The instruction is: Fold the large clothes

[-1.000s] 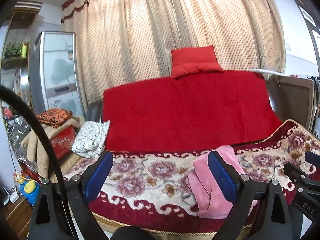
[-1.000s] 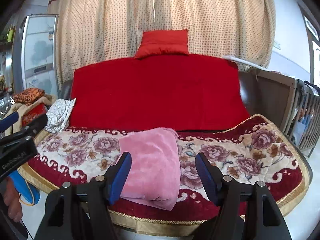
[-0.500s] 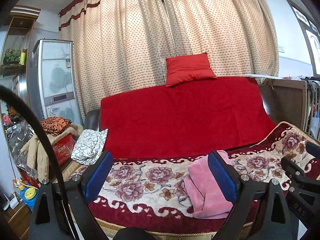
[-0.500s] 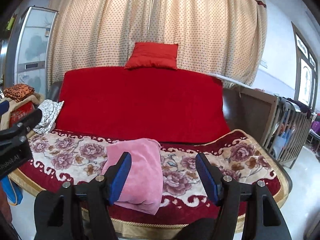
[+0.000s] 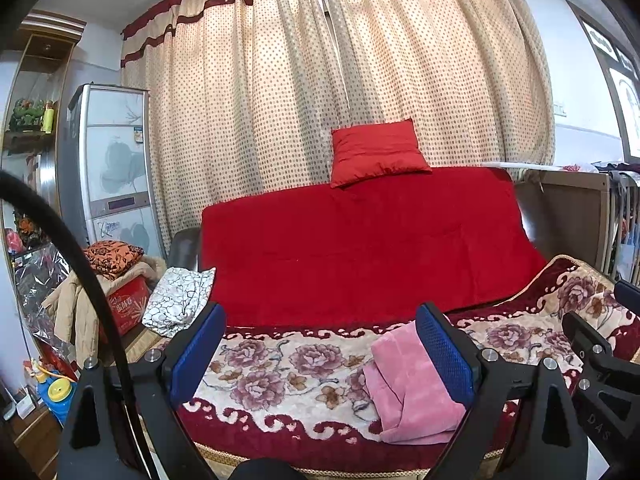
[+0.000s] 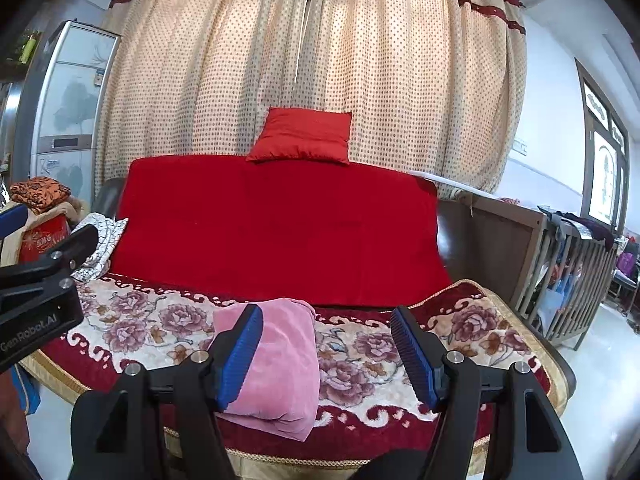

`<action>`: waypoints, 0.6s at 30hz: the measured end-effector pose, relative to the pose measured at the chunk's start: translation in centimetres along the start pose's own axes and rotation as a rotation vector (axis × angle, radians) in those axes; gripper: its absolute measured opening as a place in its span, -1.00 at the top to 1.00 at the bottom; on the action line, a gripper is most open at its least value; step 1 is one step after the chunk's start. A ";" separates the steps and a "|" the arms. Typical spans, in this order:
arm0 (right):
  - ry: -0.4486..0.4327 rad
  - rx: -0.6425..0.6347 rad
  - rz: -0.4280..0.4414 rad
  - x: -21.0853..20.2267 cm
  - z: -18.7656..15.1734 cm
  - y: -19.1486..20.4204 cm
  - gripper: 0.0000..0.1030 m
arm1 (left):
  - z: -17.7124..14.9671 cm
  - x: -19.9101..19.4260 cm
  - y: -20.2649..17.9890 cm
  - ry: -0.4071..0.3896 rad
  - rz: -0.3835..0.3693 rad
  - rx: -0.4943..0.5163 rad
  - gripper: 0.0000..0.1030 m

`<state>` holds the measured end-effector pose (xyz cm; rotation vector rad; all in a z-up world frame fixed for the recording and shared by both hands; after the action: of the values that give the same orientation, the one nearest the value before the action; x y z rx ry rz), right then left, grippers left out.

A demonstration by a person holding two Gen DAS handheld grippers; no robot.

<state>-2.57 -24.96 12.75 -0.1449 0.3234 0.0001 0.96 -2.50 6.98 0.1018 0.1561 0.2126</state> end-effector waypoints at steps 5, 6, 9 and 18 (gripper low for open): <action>-0.010 -0.001 0.001 -0.5 0.3 0.0 -0.37 | 0.4 -0.7 0.0 -0.020 -0.001 0.001 -0.86; -0.014 -0.001 0.002 -0.6 0.4 0.0 -0.37 | 0.4 -0.8 0.1 -0.023 -0.002 0.000 -0.86; -0.020 0.000 0.000 -0.8 0.6 -0.1 -0.37 | 0.7 -1.2 0.2 -0.034 -0.005 -0.004 -0.86; -0.024 0.002 0.008 -1.3 0.7 0.0 -0.37 | 0.9 -1.8 0.6 -0.045 -0.005 -0.015 -0.86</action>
<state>-3.59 -24.81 13.85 -0.1416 0.2999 0.0096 -0.76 -2.42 8.24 0.0915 0.1098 0.2062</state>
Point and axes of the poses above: each gripper's, at about its wrist camera, not at the fingertips, and x roughly the way its jaws point, y to its left, z to its top, the point moved 5 cm from there along x, roughly the way its jaws point, and after that the axes turned 11 degrees about z, right-handed, at the moved point
